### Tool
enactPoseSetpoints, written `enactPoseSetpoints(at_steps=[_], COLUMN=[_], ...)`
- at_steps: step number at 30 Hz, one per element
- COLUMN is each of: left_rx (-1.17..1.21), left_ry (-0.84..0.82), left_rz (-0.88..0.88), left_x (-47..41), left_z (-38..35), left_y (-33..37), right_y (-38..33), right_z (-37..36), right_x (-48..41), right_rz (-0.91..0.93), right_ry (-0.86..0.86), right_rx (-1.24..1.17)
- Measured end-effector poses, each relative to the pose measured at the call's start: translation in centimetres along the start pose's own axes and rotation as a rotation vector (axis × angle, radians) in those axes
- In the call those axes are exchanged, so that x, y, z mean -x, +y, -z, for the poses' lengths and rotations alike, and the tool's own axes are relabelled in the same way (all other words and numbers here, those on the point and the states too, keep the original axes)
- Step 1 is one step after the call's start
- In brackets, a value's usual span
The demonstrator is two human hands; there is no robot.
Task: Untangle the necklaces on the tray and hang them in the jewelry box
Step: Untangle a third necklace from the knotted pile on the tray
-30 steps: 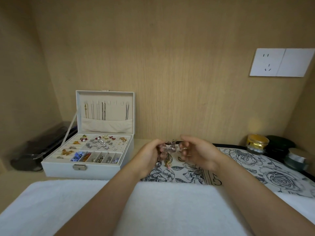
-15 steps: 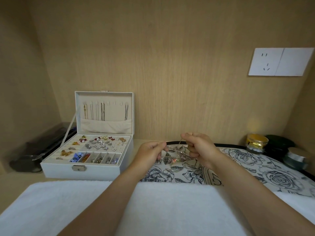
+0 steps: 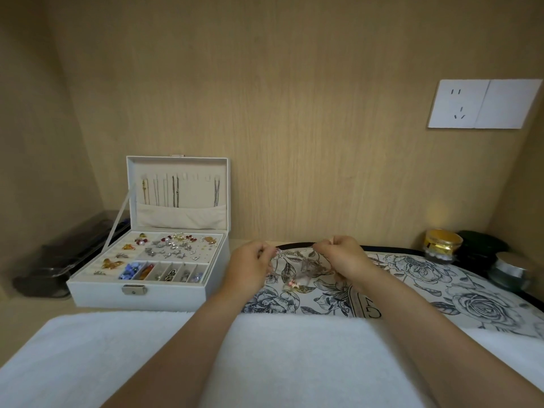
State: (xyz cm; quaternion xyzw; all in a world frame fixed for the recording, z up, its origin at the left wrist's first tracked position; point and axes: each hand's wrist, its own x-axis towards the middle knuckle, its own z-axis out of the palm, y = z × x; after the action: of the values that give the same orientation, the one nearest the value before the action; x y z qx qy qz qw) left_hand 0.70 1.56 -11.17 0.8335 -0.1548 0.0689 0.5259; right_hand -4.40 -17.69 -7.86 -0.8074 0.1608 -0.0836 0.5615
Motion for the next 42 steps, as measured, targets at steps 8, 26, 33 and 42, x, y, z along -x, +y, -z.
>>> enactPoseSetpoints(at_steps=[8,26,33,42], left_rx=[-0.679,-0.546,-0.51,-0.497], left_ry=[0.107,-0.318,-0.373,-0.27], left_rz=[-0.061,-0.439,-0.343,-0.382], left_x=[-1.1,-1.4,-1.0,-1.1], left_z=[0.6,-1.0,0.6,-0.2], left_y=[-0.7,-1.4,-1.3,-1.4], right_y=[0.6,1.5,0.8,1.2], right_z=[0.0,-1.2,-0.3,-2.3], right_x=[-0.8,-0.9,-0.4,-0.9], right_rz=[-0.013,0.406,0.322,0.349], right_ry=[0.024,-0.19,-0.292,-0.117], right_rx=[-0.05,0.577,0.508,0.745])
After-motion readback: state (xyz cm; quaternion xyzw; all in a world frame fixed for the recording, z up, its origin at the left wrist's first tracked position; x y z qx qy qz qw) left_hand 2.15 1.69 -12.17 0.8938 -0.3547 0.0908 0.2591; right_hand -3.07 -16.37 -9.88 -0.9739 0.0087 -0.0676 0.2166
